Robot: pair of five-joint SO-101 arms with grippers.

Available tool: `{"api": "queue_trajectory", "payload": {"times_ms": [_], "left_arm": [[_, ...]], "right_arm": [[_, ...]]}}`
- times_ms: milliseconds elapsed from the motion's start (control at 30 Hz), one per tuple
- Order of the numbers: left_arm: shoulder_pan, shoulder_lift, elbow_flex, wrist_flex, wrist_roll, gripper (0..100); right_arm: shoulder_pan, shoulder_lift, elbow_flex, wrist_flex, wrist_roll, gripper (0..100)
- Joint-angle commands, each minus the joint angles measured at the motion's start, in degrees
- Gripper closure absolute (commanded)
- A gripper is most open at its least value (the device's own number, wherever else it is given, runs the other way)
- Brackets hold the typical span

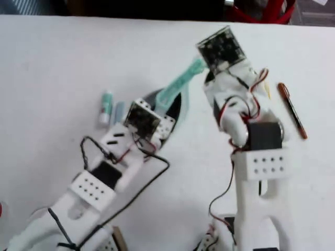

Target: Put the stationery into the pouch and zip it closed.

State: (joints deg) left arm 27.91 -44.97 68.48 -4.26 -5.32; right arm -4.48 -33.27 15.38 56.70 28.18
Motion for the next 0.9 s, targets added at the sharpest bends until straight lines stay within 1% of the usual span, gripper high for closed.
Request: {"api": "queue_trajectory", "payload": {"times_ms": [0, 133, 233, 367, 567, 600, 667, 733, 800, 867], "left_arm": [[-1.6, -1.8, 3.5, 0.0, 0.2, 96], [-1.6, -7.6, 6.9, 0.0, 0.3, 96], [-1.5, -10.1, 8.3, 0.0, 0.3, 96], [-1.5, -10.2, 8.4, 0.0, 0.3, 96], [-1.5, -10.2, 8.4, 0.3, 0.3, 95], [-1.5, -10.4, 8.4, 1.4, 0.4, 93], [-1.5, -10.8, 8.4, 4.9, 1.0, 85], [-1.8, -10.8, 8.0, 9.2, 5.7, 78], [-2.2, -10.8, 6.7, 13.1, 9.2, 76], [-3.0, -10.8, 4.5, 18.1, 8.7, 76]], "right_arm": [[5.4, 1.5, -1.0, -4.7, -1.5, 98.1], [6.8, 2.1, -1.0, -7.7, -1.5, 98.1], [6.3, 2.0, -1.0, -7.8, -1.5, 98.1], [4.2, 2.0, -0.9, -6.6, -1.3, 98.1], [3.8, 2.2, -0.7, -7.2, -1.4, 98.1], [3.6, 2.2, -0.5, -7.0, -1.4, 98.1], [2.9, 2.2, -0.5, -6.2, -1.5, 98.1], [2.4, 2.2, -0.6, -5.8, -1.5, 98.1], [2.1, 2.2, -0.6, -5.8, -1.5, 98.1], [1.9, 2.2, -0.5, -5.8, -1.5, 98.1]]}}
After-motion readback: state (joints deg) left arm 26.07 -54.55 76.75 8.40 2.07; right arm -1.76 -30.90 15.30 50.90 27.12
